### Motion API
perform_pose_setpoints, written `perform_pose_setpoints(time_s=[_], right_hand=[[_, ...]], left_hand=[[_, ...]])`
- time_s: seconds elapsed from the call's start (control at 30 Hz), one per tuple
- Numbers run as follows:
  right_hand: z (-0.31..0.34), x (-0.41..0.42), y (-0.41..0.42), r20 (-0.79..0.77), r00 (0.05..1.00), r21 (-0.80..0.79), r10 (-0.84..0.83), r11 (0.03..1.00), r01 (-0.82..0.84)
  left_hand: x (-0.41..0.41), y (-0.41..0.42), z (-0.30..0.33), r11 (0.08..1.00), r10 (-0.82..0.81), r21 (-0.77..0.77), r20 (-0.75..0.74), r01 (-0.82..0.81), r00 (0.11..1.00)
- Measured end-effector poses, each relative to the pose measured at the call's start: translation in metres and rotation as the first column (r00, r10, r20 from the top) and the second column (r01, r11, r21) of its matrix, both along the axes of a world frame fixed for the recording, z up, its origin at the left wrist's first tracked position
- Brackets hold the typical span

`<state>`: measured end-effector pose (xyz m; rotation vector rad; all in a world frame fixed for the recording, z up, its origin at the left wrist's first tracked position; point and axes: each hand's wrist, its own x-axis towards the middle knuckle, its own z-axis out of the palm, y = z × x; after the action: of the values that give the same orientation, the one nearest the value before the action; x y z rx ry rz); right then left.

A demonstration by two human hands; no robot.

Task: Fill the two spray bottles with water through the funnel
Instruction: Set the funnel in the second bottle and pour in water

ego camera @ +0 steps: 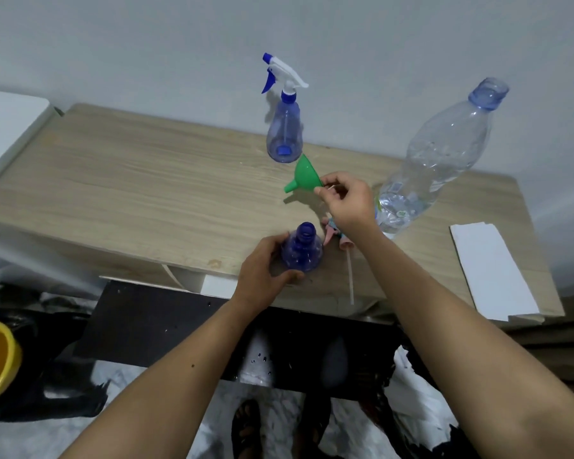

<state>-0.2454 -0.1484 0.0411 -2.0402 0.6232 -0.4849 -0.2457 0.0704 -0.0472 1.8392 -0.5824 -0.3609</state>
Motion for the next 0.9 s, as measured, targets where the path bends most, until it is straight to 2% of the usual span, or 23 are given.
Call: perform_pose_setpoints(time_s=[0.2, 0.53, 0.9], right_hand=[[0.040, -0.050, 0.007, 0.085, 0.993, -0.131, 0.085, 0.989, -0.073], [0.061, -0.090, 0.008, 0.155, 0.968, -0.361, 0.200, 0.923, -0.133], [0.068, -0.100, 0.026, 0.133, 0.960, -0.386, 0.247, 0.905, -0.179]], left_hand=[[-0.005, 0.000, 0.007, 1.000, 0.014, 0.000, 0.022, -0.014, 1.000], [0.002, 0.001, 0.002, 1.000, -0.021, 0.017, 0.075, 0.020, 0.997], [0.005, 0.001, -0.003, 0.998, -0.053, 0.035, 0.070, 0.051, 0.996]])
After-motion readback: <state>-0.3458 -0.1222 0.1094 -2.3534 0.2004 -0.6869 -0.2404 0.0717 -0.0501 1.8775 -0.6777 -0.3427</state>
